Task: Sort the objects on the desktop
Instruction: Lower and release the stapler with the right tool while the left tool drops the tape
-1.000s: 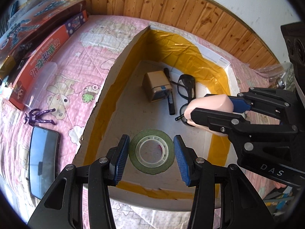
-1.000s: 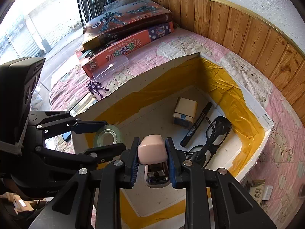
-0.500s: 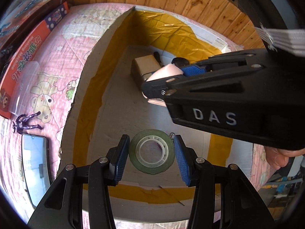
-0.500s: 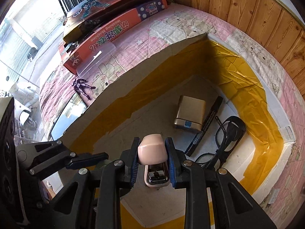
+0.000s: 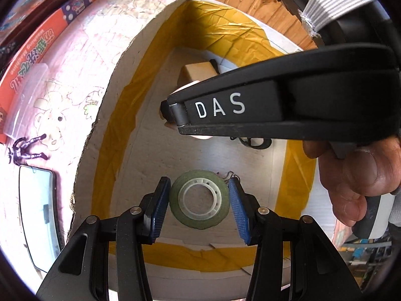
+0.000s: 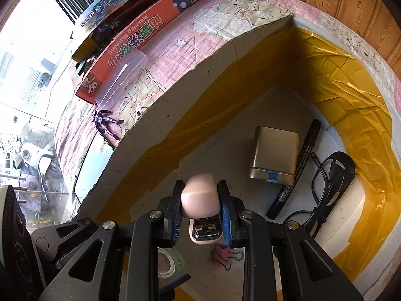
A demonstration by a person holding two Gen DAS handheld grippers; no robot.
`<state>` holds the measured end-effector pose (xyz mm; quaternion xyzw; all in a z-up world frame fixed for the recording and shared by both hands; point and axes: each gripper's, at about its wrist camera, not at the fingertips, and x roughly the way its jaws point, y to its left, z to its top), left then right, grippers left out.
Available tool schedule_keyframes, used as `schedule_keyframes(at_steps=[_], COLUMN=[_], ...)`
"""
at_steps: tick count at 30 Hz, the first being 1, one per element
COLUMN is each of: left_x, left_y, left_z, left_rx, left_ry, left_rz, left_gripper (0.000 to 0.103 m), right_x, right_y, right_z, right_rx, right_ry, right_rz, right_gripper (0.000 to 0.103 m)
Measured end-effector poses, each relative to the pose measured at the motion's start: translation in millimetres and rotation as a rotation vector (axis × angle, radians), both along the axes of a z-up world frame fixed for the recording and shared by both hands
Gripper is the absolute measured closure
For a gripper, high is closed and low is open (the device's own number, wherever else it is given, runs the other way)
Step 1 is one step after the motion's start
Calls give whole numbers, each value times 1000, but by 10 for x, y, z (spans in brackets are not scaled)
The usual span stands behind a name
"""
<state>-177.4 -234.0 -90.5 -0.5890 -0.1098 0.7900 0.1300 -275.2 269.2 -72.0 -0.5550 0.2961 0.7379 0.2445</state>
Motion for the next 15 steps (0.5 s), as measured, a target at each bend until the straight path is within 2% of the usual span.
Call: schedule_keyframes(at_steps=[9, 15], left_x=[56, 141], left_y=[-29, -17], left_z=[65, 148], left_rx=[6, -5], left_ry=[-4, 2], left_rz=[8, -5], left_gripper=[53, 51], right_x=[23, 99], right_y=[-8, -72], right_z=[67, 177], right_rx=[17, 22], right_ry=[6, 18], right_rz=[-19, -12], right_gripper=[71, 62])
